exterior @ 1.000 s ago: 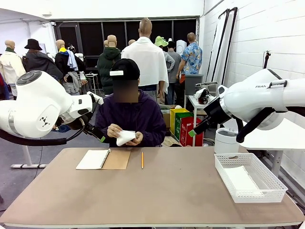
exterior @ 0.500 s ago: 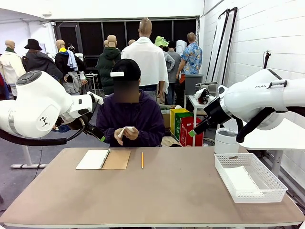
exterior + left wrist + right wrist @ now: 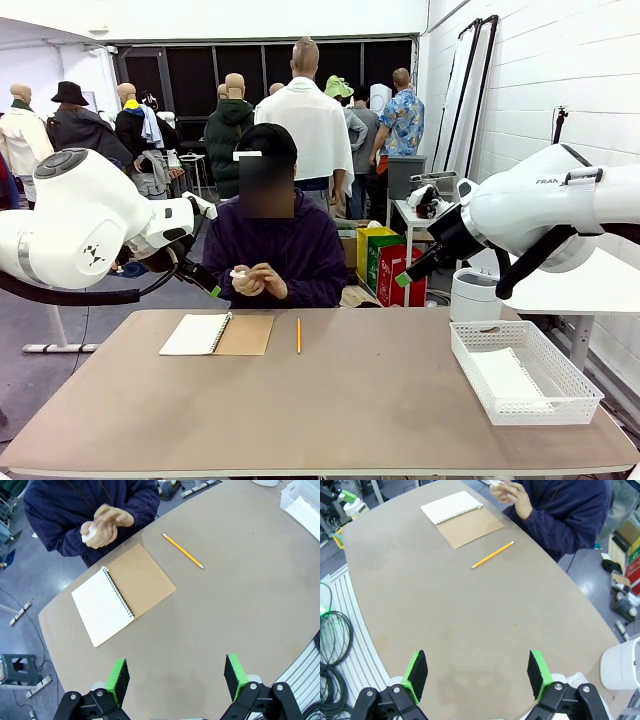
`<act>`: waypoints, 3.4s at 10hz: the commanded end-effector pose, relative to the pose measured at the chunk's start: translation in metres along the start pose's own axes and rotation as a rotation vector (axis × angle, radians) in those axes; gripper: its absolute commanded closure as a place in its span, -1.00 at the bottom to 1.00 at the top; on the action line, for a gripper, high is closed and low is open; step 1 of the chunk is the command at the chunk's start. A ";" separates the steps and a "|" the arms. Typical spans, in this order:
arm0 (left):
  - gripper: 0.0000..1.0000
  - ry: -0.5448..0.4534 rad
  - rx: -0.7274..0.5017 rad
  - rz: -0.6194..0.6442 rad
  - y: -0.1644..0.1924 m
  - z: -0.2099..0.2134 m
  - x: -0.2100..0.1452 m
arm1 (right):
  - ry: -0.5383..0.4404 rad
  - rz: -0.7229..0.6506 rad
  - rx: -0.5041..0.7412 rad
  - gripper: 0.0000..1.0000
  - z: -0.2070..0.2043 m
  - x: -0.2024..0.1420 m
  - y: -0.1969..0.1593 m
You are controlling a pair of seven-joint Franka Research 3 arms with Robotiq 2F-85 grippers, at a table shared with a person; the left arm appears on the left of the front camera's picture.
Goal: Sort the paper based on its condition.
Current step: If a person hands you a paper, place it in the Organizing basket , and if it's crumpled, put it in the Trash can.
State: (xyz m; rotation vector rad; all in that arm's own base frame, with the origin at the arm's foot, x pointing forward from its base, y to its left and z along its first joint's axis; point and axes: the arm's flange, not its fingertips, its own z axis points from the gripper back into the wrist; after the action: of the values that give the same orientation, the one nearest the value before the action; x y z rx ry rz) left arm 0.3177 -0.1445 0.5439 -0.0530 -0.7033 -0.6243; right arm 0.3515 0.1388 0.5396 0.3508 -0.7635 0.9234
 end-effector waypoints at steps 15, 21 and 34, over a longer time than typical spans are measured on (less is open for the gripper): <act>-1.00 0.001 -0.007 -0.007 0.001 0.000 -0.001 | 0.005 0.004 0.000 -1.00 -0.001 -0.001 -0.001; -1.00 0.001 -0.007 -0.007 0.001 0.000 -0.001 | 0.005 0.004 0.000 -1.00 -0.001 -0.001 -0.001; -1.00 0.001 -0.007 -0.007 0.001 0.000 -0.001 | 0.005 0.004 0.000 -1.00 -0.001 -0.001 -0.001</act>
State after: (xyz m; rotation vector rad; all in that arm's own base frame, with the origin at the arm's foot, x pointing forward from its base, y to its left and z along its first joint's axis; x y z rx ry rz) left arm 0.3177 -0.1445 0.5439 -0.0531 -0.7033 -0.6243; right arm 0.3515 0.1388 0.5396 0.3508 -0.7635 0.9234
